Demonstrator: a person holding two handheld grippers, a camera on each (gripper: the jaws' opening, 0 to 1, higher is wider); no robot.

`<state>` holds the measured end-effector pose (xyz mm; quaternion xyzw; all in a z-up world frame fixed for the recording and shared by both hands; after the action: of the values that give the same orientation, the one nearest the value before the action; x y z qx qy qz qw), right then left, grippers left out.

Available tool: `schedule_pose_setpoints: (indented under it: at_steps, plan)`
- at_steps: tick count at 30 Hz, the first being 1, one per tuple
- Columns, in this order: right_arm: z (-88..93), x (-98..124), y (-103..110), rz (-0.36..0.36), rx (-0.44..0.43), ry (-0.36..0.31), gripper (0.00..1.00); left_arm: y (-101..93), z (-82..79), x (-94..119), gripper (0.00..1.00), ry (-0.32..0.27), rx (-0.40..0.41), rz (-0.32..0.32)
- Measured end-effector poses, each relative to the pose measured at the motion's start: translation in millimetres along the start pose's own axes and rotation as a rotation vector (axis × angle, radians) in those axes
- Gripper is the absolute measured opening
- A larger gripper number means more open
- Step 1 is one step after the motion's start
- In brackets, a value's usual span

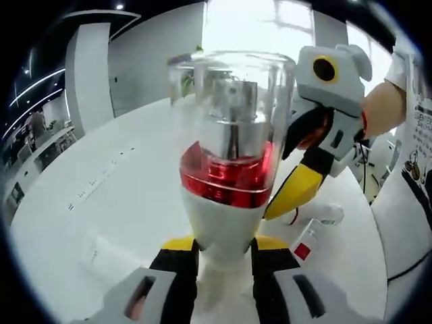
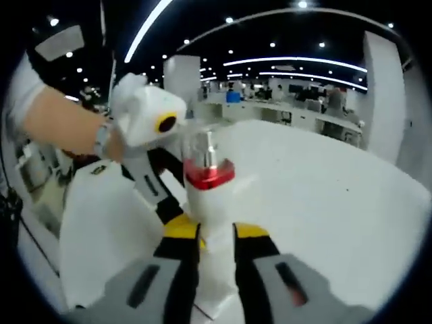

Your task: Arrange the skincare products in the storage area until every visible bottle or jar stands upright without overlapping.

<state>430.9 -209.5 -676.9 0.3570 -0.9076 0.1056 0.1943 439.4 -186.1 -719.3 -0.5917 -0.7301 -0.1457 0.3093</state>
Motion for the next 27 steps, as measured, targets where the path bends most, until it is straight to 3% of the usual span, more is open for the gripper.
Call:
schedule_pose_setpoints:
  at_steps: [5, 17, 22, 27]
  plan:
    - [4.5, 1, -3, -0.004, 0.027, 0.017, 0.15, -2.7, 2.8, 1, 0.29, -0.012, 0.012, -0.049]
    - [8.2, 2, -17, 0.028, 0.021, 0.034, 0.11, -8.1, 6.7, 5, 0.28, -0.023, 0.048, -0.082]
    - [8.3, -3, -24, 0.062, 0.056, 0.05, 0.1, -9.4, 10.3, 9, 0.27, -0.025, 0.055, -0.094]
    - [3.5, 1, -25, 0.072, -0.012, 0.039, 0.13, -5.0, 17.2, 13, 0.17, -0.025, 0.082, -0.113]
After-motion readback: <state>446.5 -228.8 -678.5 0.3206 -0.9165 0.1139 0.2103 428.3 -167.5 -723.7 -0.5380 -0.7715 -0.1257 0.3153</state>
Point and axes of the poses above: the point that each gripper's makers call its tool centre point, and the gripper's own axes: x roughly backward along the fingers, y roughly to its left, z roughly out of its underside, the point moved 1 cm from there along x, roughly backward along the fingers, and after that the axes turned 7 degrees about z, right-handed, at the moved point
